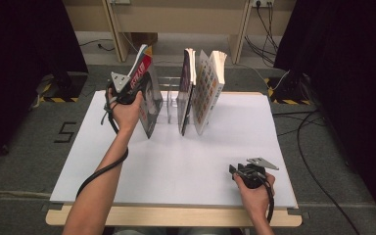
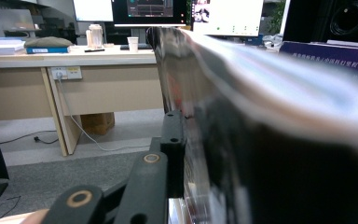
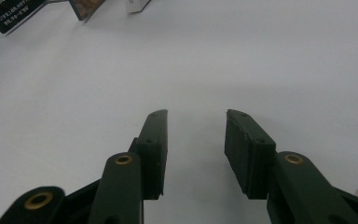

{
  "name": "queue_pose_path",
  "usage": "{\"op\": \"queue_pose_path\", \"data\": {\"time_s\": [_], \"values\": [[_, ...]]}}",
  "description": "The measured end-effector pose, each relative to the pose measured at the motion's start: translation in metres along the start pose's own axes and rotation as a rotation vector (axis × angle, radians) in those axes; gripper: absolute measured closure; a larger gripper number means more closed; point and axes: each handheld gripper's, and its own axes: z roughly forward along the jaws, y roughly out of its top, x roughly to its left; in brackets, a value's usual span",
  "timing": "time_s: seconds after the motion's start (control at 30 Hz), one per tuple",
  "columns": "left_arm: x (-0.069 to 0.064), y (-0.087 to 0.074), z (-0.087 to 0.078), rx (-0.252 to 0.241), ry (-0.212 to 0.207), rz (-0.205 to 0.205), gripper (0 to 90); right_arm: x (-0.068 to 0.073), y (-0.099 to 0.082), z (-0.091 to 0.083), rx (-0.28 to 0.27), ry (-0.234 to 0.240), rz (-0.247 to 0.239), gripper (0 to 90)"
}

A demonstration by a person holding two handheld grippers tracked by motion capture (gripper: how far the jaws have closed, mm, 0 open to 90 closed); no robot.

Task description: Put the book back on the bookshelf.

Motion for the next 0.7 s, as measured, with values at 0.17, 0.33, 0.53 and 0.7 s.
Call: {"op": "queue_pose_path", "data": {"time_s": [0.17,0.33,0.53,0.7], "values": [[-0.001,-0.001,-0.002,0.001,0.005,-0.007,67.2,-0.001,-0.001,-0.002,0.002,-0.004,0.01,60.1],[-0.001,0.0,-0.002,0.01,-0.001,-0.015,57.5,-0.003,-0.001,-0.003,-0.004,-0.01,0.017,60.1],[0.002,0.001,-0.008,0.034,-0.006,-0.051,47.4,-0.007,0.0,-0.004,-0.012,-0.017,0.026,60.0],[0.007,-0.001,-0.019,0.052,-0.022,-0.07,44.2,-0.007,0.002,-0.003,-0.015,-0.016,0.027,60.0]]}}
